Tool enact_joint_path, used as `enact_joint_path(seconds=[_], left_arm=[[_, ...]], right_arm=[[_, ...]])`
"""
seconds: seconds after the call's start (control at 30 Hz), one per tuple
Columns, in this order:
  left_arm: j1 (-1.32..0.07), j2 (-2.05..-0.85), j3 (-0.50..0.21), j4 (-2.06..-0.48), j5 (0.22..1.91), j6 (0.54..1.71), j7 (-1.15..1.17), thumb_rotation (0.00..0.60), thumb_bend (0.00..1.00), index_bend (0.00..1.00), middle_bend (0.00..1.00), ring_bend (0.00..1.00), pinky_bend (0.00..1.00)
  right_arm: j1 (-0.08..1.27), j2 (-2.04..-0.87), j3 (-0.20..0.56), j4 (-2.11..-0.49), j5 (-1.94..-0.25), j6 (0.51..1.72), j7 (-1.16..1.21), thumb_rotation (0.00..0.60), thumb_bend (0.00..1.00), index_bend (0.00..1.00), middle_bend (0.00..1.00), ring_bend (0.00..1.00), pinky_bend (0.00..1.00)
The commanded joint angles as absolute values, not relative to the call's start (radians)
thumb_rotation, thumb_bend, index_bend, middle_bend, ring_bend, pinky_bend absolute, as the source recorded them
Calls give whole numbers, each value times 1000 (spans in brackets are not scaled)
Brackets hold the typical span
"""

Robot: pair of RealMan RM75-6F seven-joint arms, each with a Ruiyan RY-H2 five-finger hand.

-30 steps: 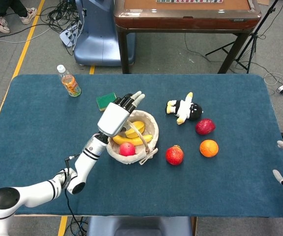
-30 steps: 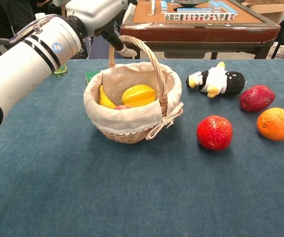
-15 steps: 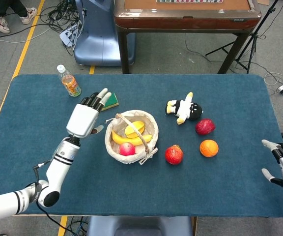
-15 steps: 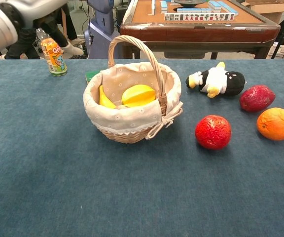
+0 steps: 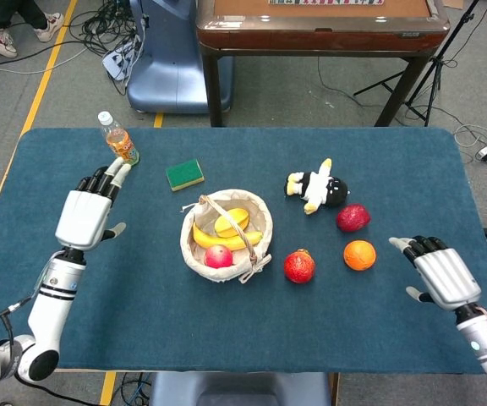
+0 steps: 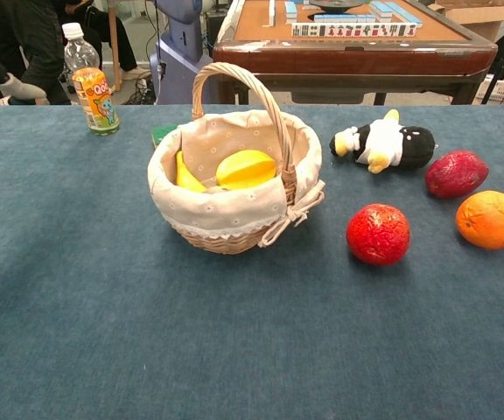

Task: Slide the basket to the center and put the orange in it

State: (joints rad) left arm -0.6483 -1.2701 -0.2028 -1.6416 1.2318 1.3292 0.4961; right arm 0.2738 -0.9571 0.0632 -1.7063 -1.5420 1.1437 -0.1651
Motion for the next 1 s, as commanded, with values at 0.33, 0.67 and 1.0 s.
enact_joint_path(seconds=[0.33,0.67,1.0], left_arm=[[-540,-1180,-175,-1685,1248,1407,480,600,110,0,60,132,263],[-492,-1150,-185,-1700,1238,1429,449,600,110,0,60,132,260],[-475,-1143,-202,-1699,1244,1433,431,600,111,0,59,131,257]], right_arm=[[448,-1173,98,-1512,-1447,949,-351,600,88,190,229,199,267],[521,-1292,88,-1392,-1424,888,-395,600,92,190,222,199,267],[536,-1331,50,-1346,-1453,900,-367,600,228,363,350,279,300]])
